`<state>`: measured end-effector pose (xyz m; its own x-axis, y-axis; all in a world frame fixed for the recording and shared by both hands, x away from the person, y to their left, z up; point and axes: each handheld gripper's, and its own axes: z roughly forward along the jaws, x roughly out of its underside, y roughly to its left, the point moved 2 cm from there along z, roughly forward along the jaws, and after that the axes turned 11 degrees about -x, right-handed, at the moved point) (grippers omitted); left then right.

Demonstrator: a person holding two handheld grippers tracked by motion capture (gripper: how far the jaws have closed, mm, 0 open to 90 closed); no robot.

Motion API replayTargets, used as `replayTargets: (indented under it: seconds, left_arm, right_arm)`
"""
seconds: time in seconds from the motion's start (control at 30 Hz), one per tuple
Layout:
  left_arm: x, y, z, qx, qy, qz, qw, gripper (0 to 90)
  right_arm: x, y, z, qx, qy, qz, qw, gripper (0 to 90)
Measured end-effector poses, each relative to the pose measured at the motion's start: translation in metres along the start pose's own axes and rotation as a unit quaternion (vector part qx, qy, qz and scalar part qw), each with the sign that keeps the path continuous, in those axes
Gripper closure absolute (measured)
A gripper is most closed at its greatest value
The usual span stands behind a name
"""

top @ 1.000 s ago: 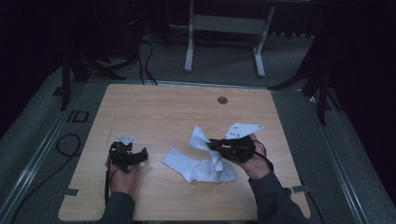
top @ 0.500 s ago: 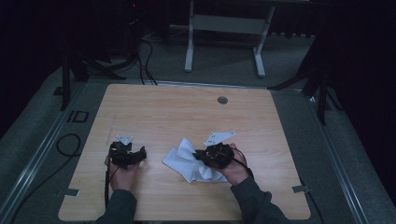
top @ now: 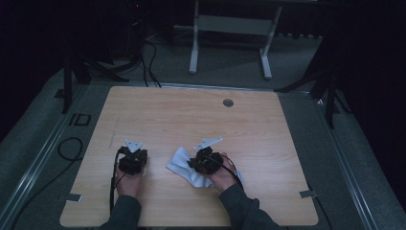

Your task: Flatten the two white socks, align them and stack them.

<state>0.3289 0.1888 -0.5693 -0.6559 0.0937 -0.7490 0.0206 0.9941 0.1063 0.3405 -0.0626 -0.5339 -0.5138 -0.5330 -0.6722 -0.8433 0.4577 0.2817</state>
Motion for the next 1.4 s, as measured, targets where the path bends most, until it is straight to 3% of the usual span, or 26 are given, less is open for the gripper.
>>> replayTargets:
  seconds: [0.1, 0.13, 0.17, 0.23, 0.27, 0.3, 0.33, 0.47, 0.53, 0.6, 0.7, 0.87, 0.97, 1.17, 1.4]
  left_arm:
    - [-0.001, -0.013, -0.004, 0.028, -0.004, 0.028, 0.9992, 89.2]
    - [0.0, -0.023, -0.007, 0.044, -0.006, 0.051, 0.9977, 89.2]
    - [0.0, -0.023, -0.007, 0.044, -0.006, 0.051, 0.9977, 89.3]
    - [0.001, -0.034, -0.009, 0.056, -0.007, 0.074, 0.9957, 89.3]
    - [0.002, -0.044, -0.01, 0.065, -0.007, 0.094, 0.9934, 89.2]
    - [0.002, -0.044, -0.01, 0.065, -0.007, 0.094, 0.9934, 89.2]
    - [0.004, -0.052, -0.01, 0.072, -0.004, 0.111, 0.9911, 89.3]
    - [0.006, -0.059, -0.008, 0.08, 0.002, 0.128, 0.9885, 89.2]
    - [0.006, -0.06, -0.008, 0.08, 0.004, 0.132, 0.9879, 89.2]
    - [0.006, -0.06, -0.008, 0.082, 0.006, 0.13, 0.9882, 89.2]
    - [0.006, -0.059, -0.008, 0.081, 0.006, 0.129, 0.9883, 89.2]
    - [0.002, -0.055, -0.017, 0.088, -0.013, 0.113, 0.9896, 89.3]
    - [0.001, -0.056, -0.023, 0.099, -0.025, 0.112, 0.9884, 89.3]
    - [-0.002, -0.07, -0.034, 0.115, -0.051, 0.132, 0.9833, 89.2]
    - [-0.001, -0.079, -0.024, 0.118, -0.034, 0.151, 0.9809, 89.2]
  right_arm:
    - [0.0, 0.0, 0.005, 0.002, 0.006, -0.001, 1.0, 83.3]
    - [0.001, 0.001, 0.008, 0.002, 0.009, -0.001, 1.0, 83.2]
    - [0.001, 0.001, 0.008, 0.002, 0.009, -0.001, 1.0, 83.2]
    - [0.001, 0.001, 0.012, 0.007, 0.013, 0.0, 0.9999, 83.0]
    - [0.001, 0.0, 0.015, 0.006, 0.013, 0.007, 0.9999, 82.7]
    - [0.001, 0.0, 0.015, 0.006, 0.013, 0.007, 0.9999, 82.7]
    - [0.002, -0.002, 0.02, 0.007, 0.018, 0.012, 0.9997, 82.4]
    - [0.004, -0.003, 0.026, 0.004, 0.024, 0.016, 0.9996, 82.1]
    - [0.005, -0.003, 0.028, 0.003, 0.025, 0.016, 0.9996, 81.2]
    - [0.006, -0.003, 0.031, -0.001, 0.024, 0.017, 0.9995, 73.1]
    - [0.006, -0.004, 0.032, -0.001, 0.027, 0.018, 0.9995, 73.0]
    - [0.006, -0.004, 0.034, 0.002, 0.029, 0.014, 0.9995, 70.2]
    - [0.007, -0.004, 0.035, 0.003, 0.031, 0.01, 0.9995, 70.1]
    - [0.007, -0.002, 0.036, 0.008, 0.036, -0.005, 0.9993, 70.1]
    - [0.007, -0.002, 0.037, 0.009, 0.038, -0.018, 0.9991, 70.2]
